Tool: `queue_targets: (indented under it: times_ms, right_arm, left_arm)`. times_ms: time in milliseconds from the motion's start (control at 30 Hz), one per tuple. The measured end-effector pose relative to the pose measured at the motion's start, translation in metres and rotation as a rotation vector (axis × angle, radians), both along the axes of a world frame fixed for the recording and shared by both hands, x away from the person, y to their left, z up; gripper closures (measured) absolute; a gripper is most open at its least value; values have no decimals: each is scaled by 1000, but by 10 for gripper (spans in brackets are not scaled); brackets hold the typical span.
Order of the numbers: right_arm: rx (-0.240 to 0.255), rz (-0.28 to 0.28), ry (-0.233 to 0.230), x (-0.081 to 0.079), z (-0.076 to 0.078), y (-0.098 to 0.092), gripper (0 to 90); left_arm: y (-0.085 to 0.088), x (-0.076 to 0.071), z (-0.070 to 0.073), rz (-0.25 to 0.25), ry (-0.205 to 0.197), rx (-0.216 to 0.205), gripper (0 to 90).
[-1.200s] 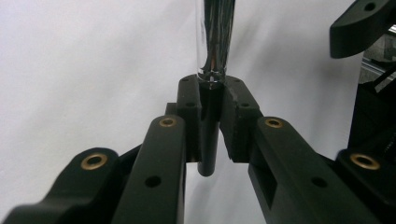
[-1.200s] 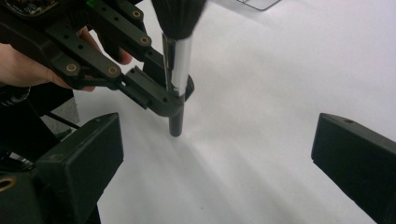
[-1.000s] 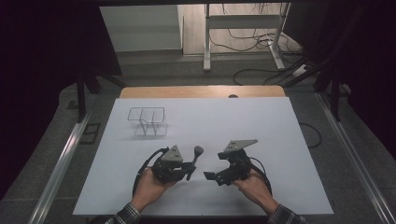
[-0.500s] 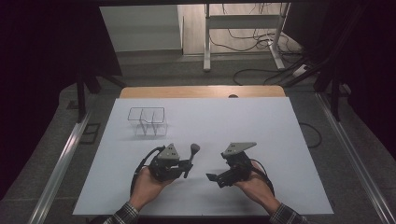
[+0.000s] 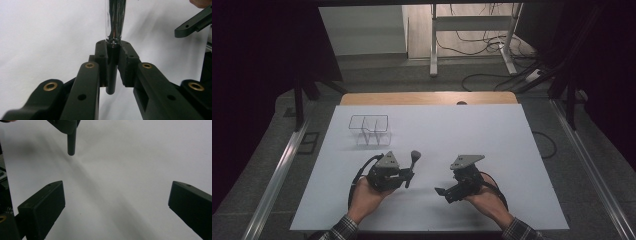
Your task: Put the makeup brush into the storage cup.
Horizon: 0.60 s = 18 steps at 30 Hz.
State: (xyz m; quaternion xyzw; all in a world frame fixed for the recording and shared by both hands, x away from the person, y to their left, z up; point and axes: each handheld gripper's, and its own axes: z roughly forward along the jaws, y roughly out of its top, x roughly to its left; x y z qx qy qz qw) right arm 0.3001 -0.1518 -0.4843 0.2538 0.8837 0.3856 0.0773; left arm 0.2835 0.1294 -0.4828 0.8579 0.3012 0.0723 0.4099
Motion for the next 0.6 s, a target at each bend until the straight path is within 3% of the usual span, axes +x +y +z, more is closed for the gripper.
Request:
queue_targets:
  times_ms: [600]
  right_arm:
    - [-48, -26, -20, -1, -2, -9, 0]
  left_arm:
    - [19, 4, 4, 52, -11, -18, 785]
